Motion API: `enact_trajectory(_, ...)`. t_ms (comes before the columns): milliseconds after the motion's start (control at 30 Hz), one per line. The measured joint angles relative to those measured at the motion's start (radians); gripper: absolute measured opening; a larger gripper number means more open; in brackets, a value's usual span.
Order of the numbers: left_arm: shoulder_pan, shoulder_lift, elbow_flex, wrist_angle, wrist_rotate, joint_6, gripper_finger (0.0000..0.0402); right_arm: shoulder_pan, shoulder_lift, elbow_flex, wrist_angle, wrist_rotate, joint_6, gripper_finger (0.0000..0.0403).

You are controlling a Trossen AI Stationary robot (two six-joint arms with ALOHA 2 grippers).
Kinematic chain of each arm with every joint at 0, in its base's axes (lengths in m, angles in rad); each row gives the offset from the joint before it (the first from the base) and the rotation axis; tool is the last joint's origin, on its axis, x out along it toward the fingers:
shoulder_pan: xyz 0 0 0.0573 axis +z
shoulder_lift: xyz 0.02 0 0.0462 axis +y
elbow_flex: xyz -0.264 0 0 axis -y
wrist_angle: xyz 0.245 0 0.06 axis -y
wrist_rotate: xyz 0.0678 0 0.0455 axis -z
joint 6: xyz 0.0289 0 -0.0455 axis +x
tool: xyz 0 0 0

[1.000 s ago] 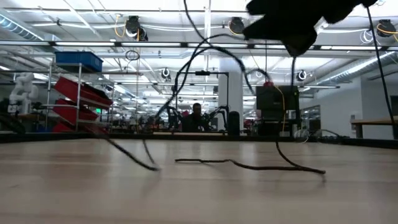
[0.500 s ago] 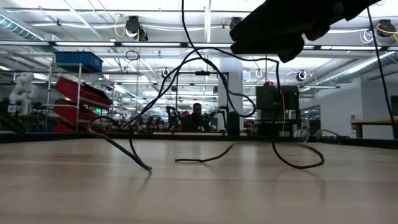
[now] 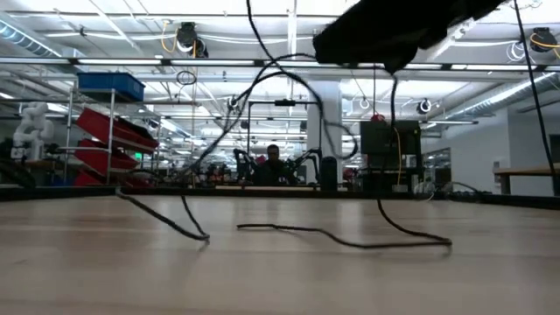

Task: Coil cords
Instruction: Coil the black wire onto the black spool

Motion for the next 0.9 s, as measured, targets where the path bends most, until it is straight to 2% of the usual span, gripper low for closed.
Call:
enact_trajectory(133,-0.001,0.000,0.000,0.000,0.000,0.000,0.0008,-0.003,0.000,0.020,-0.061,-0.013,0.003,0.0131)
enact_trajectory(300,-0.001,0.000,0.000,0.004,0.000,0.000,0.0008,-0.023,0.000,0.021,-0.105,-0.104,0.069,0.0131)
enact_trajectory(500,-0.001,0.000,0.000,0.006,0.000,0.000,0.0008,-0.022,0.000,0.021,-0.090,-0.117,0.085,0.0128)
enact_trajectory(733,-0.001,0.000,0.000,0.005,0.000,0.001,0.0008,-0.030,0.000,0.021,-0.089,-0.289,0.153,0.0128)
enact_trajectory(900,-0.001,0.000,0.000,0.005,0.000,0.001,0.0008,-0.029,0.000,0.021,-0.086,-0.295,0.159,0.0128)
